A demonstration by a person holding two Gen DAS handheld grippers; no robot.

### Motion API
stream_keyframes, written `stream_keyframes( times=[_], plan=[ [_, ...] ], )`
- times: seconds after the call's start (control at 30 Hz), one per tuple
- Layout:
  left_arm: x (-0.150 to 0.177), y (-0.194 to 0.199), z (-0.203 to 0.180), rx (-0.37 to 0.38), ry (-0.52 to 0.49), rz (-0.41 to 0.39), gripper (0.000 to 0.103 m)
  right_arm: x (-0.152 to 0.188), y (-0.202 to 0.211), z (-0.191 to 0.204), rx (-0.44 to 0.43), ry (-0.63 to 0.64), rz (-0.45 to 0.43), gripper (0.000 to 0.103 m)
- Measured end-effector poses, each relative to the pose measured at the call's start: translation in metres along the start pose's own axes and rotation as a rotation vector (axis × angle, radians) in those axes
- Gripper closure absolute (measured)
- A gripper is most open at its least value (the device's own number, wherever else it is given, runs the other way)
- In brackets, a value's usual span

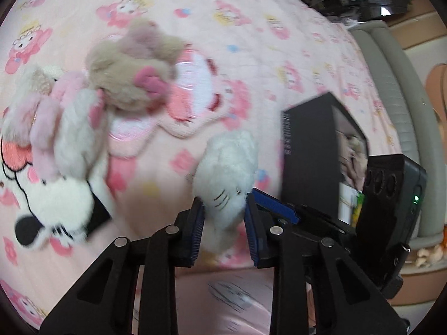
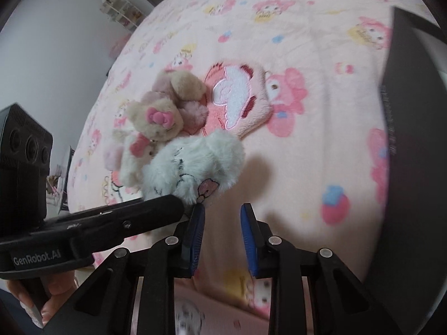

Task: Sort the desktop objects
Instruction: 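Carry the white plush into the black box with the left gripper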

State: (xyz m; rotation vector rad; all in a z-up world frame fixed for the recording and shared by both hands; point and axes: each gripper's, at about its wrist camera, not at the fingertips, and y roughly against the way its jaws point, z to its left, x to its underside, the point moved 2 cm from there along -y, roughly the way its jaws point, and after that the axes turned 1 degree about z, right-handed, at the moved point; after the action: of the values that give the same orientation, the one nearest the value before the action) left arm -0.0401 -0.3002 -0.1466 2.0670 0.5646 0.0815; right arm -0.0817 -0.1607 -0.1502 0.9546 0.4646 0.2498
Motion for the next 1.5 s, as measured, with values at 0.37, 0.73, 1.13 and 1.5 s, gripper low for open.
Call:
stream_keyframes(
  times=[0.37, 0.73, 1.13, 1.5],
  plan=[
    [0.037, 0.019, -0.110, 0.136, -0.181, -0.070, 0.076, 0.039, 0.117, -0.028, 0.061, -0.006, -0.189, 0.079],
    [0.031, -0.051, -0.225, 0.220, -0.274, -0.070, 0.078, 0.023, 0.192, -0.124, 0.227, -0.035, -0.268, 0.079],
    [-0.005, -0.134, -0.239, 0.103, -0.314, 0.040, 0.078, 0.009, 0.178, -0.208, 0.117, -0.156, -0.250, 0.079],
    [-0.019, -0.127, -0.229, 0.120, -0.313, -0.037, 0.078, 0.008, 0.190, -0.215, 0.193, -0.182, -0.324, 0.079]
  ],
)
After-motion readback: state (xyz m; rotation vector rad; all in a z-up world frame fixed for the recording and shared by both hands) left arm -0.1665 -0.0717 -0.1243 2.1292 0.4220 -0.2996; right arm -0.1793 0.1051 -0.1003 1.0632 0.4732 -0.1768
